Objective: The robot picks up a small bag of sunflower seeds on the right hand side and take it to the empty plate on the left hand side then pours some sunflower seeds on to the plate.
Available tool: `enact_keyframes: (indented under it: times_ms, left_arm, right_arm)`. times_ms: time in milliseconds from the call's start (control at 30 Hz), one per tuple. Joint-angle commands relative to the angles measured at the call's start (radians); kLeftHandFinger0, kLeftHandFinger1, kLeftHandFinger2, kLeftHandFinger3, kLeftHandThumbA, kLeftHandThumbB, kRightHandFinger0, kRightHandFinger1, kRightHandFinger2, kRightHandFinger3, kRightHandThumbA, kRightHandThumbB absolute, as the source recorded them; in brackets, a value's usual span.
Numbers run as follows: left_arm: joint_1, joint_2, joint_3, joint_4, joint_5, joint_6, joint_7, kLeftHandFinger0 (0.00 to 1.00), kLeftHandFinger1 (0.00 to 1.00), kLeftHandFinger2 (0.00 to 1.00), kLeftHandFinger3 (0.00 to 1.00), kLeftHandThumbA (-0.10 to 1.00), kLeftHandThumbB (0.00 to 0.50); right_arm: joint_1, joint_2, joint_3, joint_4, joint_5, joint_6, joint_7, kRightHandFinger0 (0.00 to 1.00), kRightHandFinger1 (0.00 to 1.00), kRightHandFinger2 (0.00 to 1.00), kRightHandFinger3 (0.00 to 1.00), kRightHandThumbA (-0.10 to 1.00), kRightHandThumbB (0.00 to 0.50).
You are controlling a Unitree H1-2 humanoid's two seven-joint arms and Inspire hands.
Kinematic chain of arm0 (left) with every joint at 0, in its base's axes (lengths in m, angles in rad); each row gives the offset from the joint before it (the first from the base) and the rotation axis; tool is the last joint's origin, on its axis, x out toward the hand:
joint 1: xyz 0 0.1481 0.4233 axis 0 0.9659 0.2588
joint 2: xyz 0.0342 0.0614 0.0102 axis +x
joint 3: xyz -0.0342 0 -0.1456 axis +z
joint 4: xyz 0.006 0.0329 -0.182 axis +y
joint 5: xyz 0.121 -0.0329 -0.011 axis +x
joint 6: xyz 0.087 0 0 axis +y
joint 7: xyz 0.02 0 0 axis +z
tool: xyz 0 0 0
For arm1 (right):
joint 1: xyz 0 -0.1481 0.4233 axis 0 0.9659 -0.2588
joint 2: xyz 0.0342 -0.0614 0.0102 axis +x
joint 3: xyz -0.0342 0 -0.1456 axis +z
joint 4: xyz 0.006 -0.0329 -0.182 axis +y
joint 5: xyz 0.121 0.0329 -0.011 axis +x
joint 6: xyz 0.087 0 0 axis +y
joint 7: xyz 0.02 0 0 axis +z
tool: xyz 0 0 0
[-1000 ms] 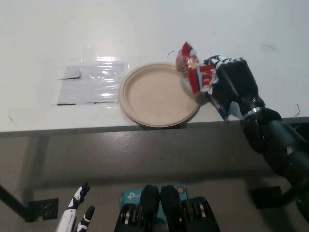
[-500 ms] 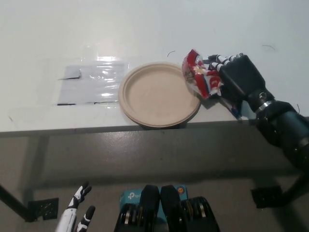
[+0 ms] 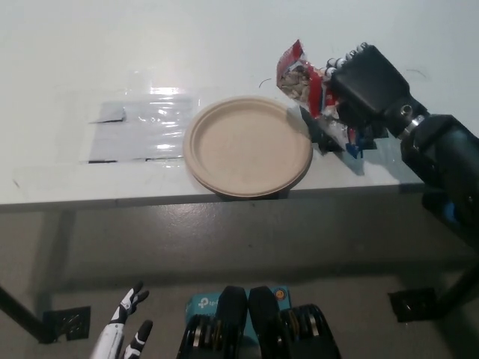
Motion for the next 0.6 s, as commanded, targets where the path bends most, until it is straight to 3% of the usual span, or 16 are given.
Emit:
enact_keyframes:
  times_ms: [0,67,167,233,267,300,333,433,567]
  left_arm:
    - [-0.006,0.023,-0.004,-0.025,0.007,-0.030,-0.011,0.99,0.98,0.90,1.00,1.00,0.098]
    - [-0.006,0.023,-0.005,-0.024,0.004,-0.031,-0.010,1.00,0.99,0.91,1.00,1.00,0.105]
    - [-0.011,0.022,-0.004,-0.024,0.009,-0.033,-0.005,0.98,0.98,0.91,1.00,1.00,0.087]
    - [-0.011,0.019,-0.002,-0.028,0.003,-0.026,-0.005,0.96,0.99,0.97,1.00,1.00,0.103]
    - [-0.011,0.018,-0.002,-0.029,-0.003,-0.025,-0.006,0.96,1.00,0.98,1.00,1.00,0.103]
    - [-0.009,0.011,0.003,-0.030,-0.025,-0.022,-0.009,0.98,1.00,1.00,1.00,1.00,0.103]
    - [-0.010,0.009,0.004,-0.033,-0.020,-0.020,-0.005,1.00,1.00,1.00,1.00,1.00,0.097]
    - [-0.012,0.008,0.005,-0.030,-0.027,-0.023,-0.004,1.00,1.00,1.00,1.00,1.00,0.092]
    - [-0.016,0.011,0.005,-0.028,-0.022,-0.025,-0.001,1.00,1.00,1.00,1.00,1.00,0.094]
  right_arm:
    - [-0.082,-0.021,0.008,-0.041,-0.052,0.039,0.010,0.00,0.00,0.29,0.13,-0.10,0.366]
    - [-0.086,-0.010,0.035,-0.027,-0.090,0.055,-0.024,0.00,0.00,0.29,0.09,-0.10,0.355]
    - [-0.095,0.006,0.061,-0.008,-0.110,0.061,-0.024,0.00,0.01,0.44,0.05,-0.10,0.334]
    - [-0.096,0.023,0.065,0.012,-0.104,0.052,-0.019,0.00,0.05,0.49,0.09,-0.06,0.475]
    - [-0.096,0.026,0.064,0.016,-0.102,0.049,-0.015,0.00,0.04,0.47,0.09,-0.03,0.496]
    - [-0.097,0.037,0.079,0.035,-0.119,0.057,-0.039,0.00,0.02,0.45,0.08,-0.01,0.478]
    - [-0.097,0.043,0.088,0.042,-0.128,0.059,-0.048,0.00,0.00,0.43,0.04,-0.10,0.316]
    - [-0.103,0.053,0.124,0.054,-0.162,0.088,-0.058,0.00,0.00,0.51,0.03,-0.10,0.252]
    - [-0.111,0.067,0.177,0.097,-0.201,0.123,-0.092,0.00,0.00,0.53,0.01,-0.10,0.269]
